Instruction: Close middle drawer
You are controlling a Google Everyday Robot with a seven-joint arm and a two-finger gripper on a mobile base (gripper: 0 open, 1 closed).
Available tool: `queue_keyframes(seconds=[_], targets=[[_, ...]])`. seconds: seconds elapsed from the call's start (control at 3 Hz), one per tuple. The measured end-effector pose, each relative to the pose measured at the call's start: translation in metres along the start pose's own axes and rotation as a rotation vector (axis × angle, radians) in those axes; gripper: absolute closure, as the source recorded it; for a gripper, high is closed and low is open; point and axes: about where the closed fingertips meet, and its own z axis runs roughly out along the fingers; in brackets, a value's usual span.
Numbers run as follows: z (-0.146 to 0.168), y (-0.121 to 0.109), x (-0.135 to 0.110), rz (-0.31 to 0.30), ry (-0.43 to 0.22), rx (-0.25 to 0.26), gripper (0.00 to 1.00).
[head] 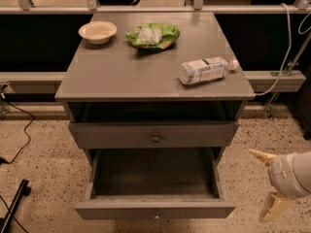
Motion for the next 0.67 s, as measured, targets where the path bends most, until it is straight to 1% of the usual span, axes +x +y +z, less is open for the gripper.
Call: queue_keyframes(seconds=[0.33,0.67], targets=[[0.0005,0.0026,0.0024,-0.082,-0.001,0.0,0.0],[0.0055,0.0029,0.0035,-0.08,0.002,-0.022,0.0]])
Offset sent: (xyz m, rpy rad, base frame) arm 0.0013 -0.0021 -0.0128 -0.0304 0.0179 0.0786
